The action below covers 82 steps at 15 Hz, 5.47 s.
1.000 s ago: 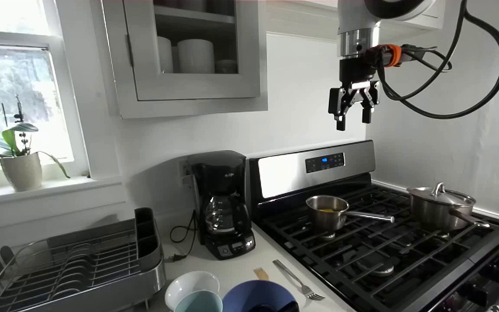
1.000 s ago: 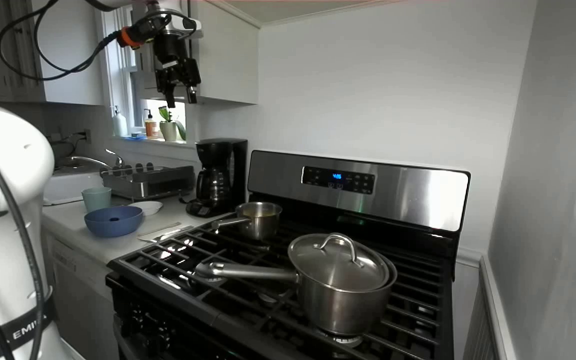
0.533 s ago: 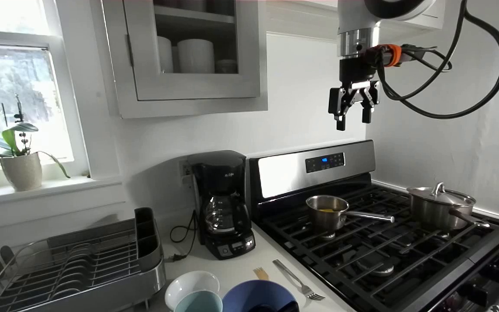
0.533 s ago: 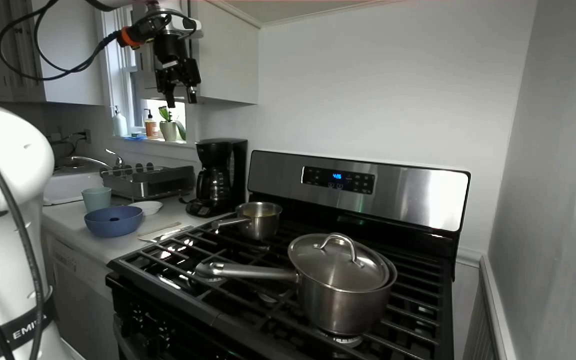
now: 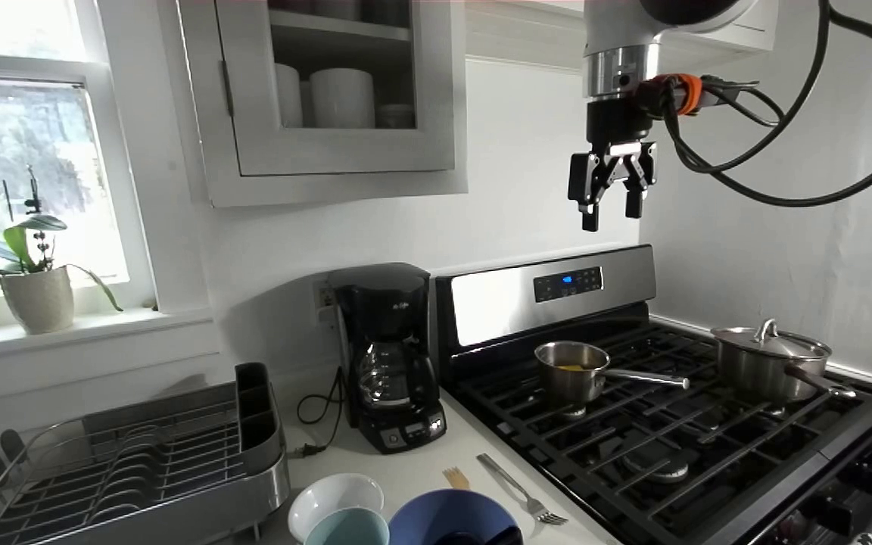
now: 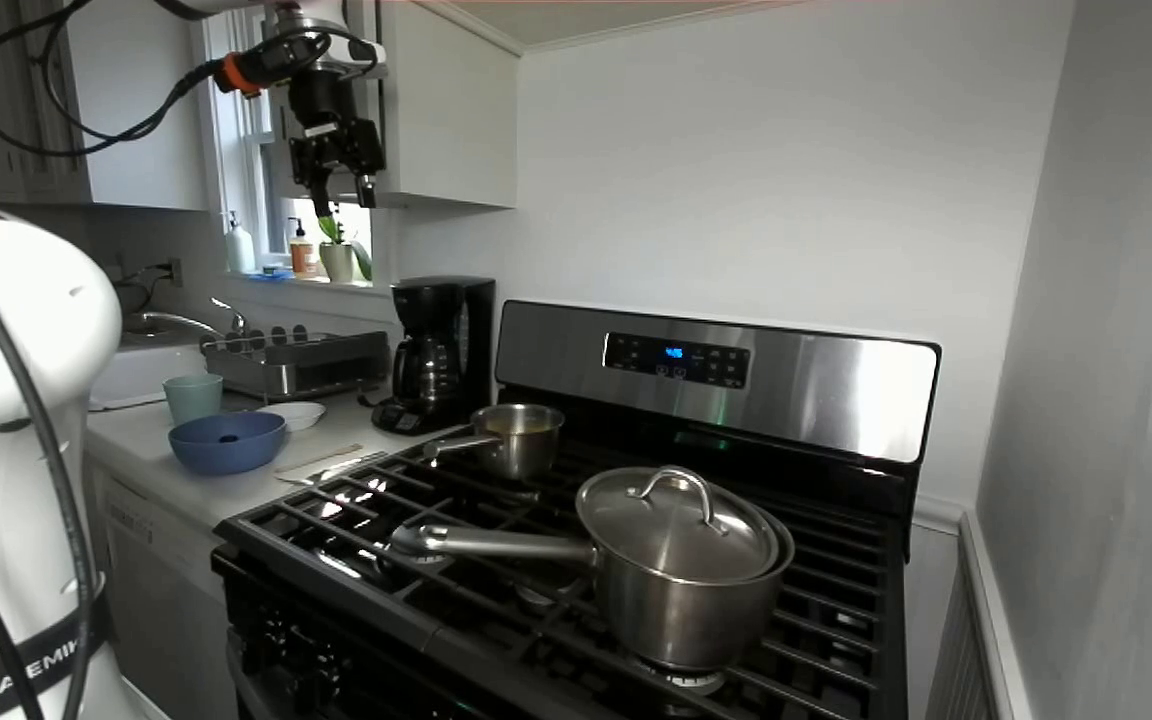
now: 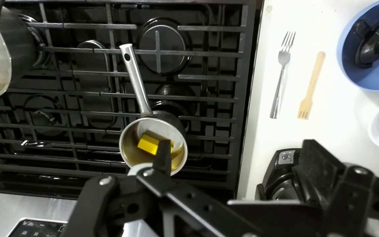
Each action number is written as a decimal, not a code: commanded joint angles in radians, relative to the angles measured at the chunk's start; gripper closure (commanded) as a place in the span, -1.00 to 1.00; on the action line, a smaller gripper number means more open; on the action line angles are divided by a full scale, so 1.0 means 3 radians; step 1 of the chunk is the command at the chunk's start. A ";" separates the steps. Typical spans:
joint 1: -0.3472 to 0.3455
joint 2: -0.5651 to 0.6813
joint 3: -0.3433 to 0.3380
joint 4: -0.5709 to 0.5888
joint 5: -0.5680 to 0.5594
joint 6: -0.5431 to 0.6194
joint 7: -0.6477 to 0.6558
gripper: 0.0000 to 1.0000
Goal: Move the hand washing soap next to the stove on the kitchen counter
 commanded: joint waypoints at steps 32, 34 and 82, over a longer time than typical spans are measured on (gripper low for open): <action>0.1136 0.1484 0.0863 0.1579 -0.0549 -0.0090 -0.1143 -1.00; 0.1261 0.1712 0.0886 0.1699 -0.0694 -0.0150 -0.1318 -1.00; 0.2875 0.5304 0.0059 0.4910 -0.1971 -0.0048 -0.3179 -1.00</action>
